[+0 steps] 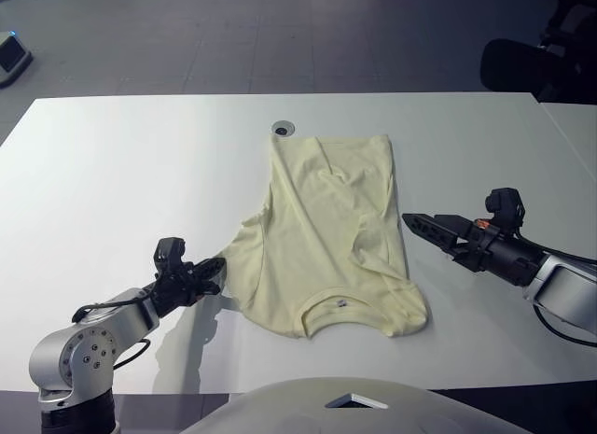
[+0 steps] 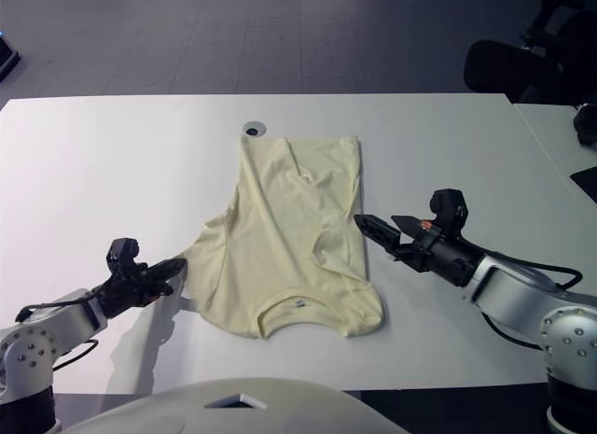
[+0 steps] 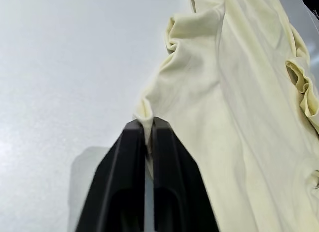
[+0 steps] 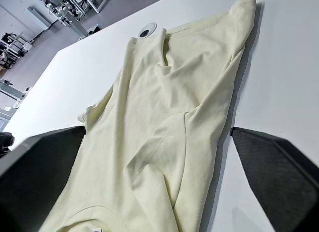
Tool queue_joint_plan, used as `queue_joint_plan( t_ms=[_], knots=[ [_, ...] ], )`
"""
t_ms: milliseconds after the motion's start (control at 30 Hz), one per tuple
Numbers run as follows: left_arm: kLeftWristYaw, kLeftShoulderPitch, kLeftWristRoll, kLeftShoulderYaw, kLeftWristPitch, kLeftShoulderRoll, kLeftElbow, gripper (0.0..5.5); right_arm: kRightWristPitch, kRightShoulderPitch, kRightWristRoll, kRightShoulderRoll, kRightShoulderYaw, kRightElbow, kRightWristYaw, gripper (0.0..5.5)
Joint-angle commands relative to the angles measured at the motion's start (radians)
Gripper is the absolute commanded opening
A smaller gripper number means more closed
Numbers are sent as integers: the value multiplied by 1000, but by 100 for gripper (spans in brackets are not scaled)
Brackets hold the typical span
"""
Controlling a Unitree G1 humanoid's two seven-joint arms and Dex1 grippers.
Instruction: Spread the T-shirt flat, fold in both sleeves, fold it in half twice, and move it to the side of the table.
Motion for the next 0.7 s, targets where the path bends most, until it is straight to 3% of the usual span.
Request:
queue_joint_plan(
  t_ms=[33,367,700],
  knots=[
    [3,-5,39,14,-32,24,54,2,-2,6,-25,-14,0,15,-7,540],
    [-27,-3,93,66,-101,99,158,2,-6,41,-71,7,-9,34,-3,540],
    [-79,-99,4,53,9,217,-3,2,-56,157,-62,77,-28,-51,-60,540]
  ],
)
